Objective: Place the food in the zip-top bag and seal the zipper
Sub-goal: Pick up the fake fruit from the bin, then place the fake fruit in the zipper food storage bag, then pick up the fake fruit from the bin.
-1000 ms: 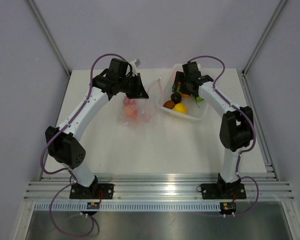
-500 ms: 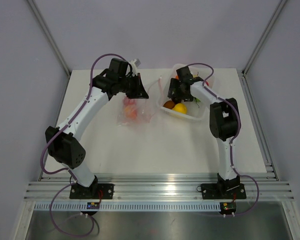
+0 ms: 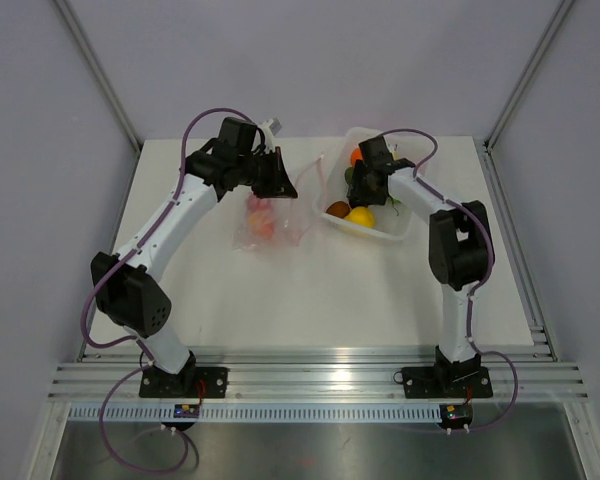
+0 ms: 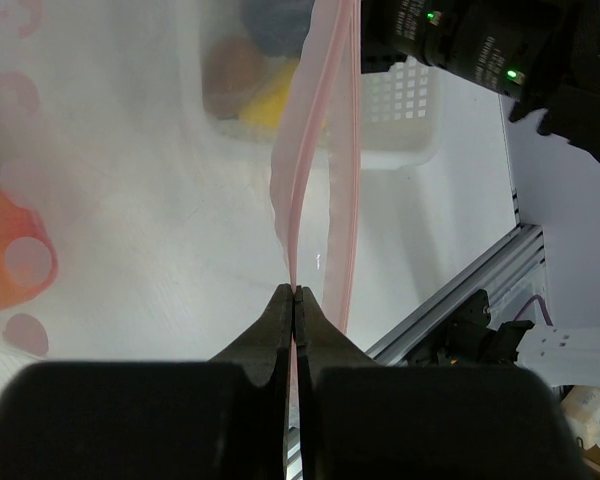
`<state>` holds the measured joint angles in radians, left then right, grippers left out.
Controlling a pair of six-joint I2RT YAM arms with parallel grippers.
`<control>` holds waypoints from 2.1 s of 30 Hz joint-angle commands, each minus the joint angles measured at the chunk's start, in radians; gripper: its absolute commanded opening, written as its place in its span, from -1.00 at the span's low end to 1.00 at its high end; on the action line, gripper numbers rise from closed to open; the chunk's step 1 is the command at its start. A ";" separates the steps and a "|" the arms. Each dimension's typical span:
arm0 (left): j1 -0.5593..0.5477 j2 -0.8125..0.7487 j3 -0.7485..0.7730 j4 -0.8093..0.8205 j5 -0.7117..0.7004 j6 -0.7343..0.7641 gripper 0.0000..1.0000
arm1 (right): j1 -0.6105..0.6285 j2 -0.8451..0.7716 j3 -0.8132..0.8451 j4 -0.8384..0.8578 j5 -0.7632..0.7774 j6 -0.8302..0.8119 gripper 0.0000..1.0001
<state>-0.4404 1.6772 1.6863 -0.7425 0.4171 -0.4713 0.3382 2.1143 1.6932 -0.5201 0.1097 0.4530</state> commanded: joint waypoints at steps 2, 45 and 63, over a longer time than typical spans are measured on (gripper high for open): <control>-0.001 -0.050 -0.019 0.045 -0.011 0.013 -1.00 | -0.007 -0.276 -0.099 0.061 0.047 0.006 0.03; -0.001 -0.033 0.026 0.037 0.000 -0.003 -1.00 | 0.340 -0.465 -0.036 0.005 -0.009 -0.057 0.86; 0.006 -0.042 0.004 0.051 -0.003 0.005 -1.00 | 0.022 -0.699 -0.305 0.002 0.025 -0.033 0.68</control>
<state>-0.4374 1.6764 1.6722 -0.7303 0.4065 -0.4706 0.4122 1.3418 1.4021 -0.5014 0.2134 0.4118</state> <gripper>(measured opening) 0.005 0.834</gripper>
